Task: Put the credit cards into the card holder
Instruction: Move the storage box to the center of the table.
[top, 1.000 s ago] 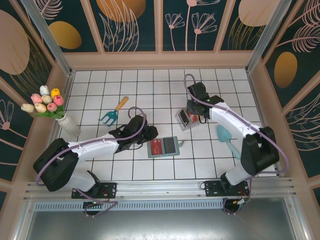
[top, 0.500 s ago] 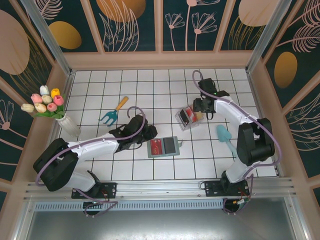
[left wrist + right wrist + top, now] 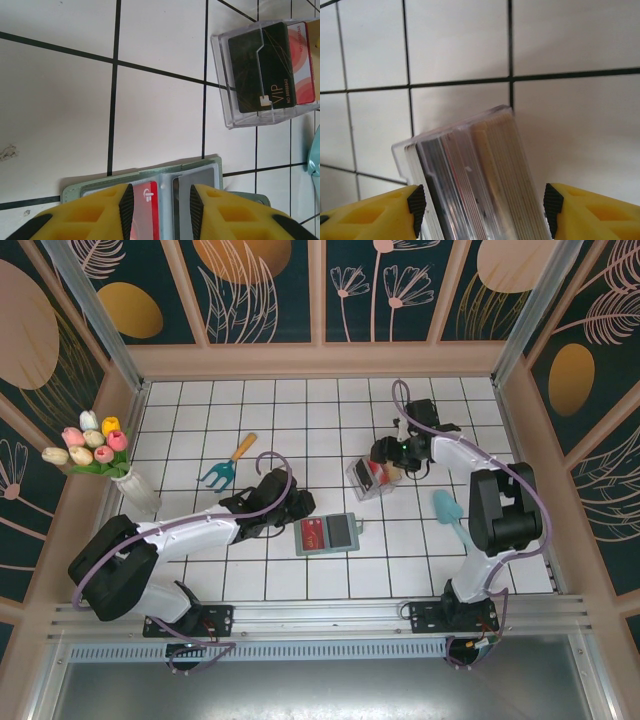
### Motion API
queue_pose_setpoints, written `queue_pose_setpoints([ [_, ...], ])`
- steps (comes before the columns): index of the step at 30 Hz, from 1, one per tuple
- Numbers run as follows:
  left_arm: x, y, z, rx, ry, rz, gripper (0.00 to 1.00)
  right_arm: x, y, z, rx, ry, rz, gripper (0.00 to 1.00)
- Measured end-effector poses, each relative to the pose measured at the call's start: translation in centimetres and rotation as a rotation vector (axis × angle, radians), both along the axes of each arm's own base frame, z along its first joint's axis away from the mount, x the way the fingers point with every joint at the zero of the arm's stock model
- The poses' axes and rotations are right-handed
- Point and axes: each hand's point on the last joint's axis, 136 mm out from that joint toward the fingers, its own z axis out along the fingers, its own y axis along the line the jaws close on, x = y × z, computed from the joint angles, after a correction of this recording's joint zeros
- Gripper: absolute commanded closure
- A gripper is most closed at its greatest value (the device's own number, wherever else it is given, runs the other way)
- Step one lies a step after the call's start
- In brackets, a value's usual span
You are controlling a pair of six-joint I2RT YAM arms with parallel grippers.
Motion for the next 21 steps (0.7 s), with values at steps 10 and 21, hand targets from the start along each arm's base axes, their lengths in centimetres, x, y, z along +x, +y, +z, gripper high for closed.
queue_pose_setpoints([
  [10, -0.1, 0.2, -0.2, 0.011, 0.007, -0.002, 0.62, -1.8, 2.8, -0.1, -0.066, 0.0, 0.048, 0.33],
  [21, -0.1, 0.1, 0.0, 0.015, 0.002, -0.008, 0.6, -1.2, 0.1, 1.3, -0.419, -0.13, -0.01, 0.35],
])
